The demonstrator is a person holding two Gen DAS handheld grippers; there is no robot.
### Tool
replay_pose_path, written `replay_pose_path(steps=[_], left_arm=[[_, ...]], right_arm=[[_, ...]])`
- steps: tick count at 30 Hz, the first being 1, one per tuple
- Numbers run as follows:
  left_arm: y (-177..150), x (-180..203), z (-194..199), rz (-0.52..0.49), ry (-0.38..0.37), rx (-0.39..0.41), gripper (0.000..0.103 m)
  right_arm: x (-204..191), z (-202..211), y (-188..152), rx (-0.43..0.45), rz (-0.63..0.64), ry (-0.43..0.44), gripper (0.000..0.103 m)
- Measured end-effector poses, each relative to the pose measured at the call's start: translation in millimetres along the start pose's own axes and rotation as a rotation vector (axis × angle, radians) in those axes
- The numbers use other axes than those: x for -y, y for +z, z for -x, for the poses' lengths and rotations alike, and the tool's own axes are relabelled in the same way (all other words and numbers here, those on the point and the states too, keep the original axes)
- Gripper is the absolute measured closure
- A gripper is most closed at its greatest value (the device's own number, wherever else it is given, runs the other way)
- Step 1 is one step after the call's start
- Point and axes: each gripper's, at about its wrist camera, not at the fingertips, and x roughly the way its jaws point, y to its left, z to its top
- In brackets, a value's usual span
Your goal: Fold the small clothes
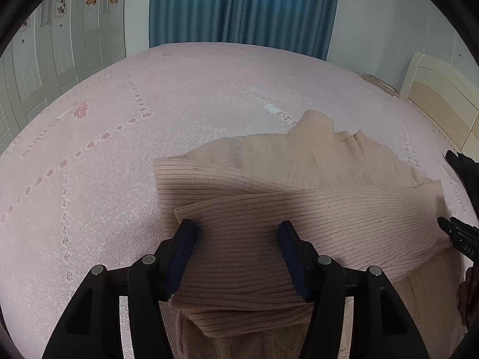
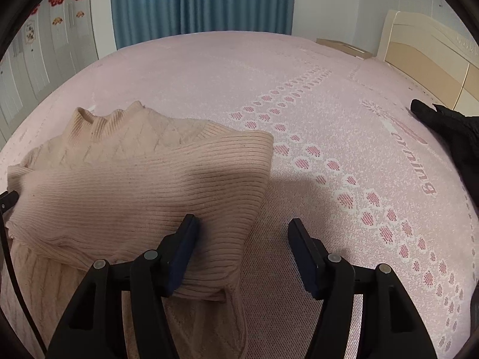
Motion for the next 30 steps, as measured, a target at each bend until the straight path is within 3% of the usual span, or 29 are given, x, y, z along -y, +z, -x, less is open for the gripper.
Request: replay_pose_path(steps=[30], left_arm=[[-1.3,2.7,-3.2,0.005,-0.002,-0.006,0.046]], right_arm=[[6.1,-3.3,0.3,-0.003,-0.038,0.01,0.037]])
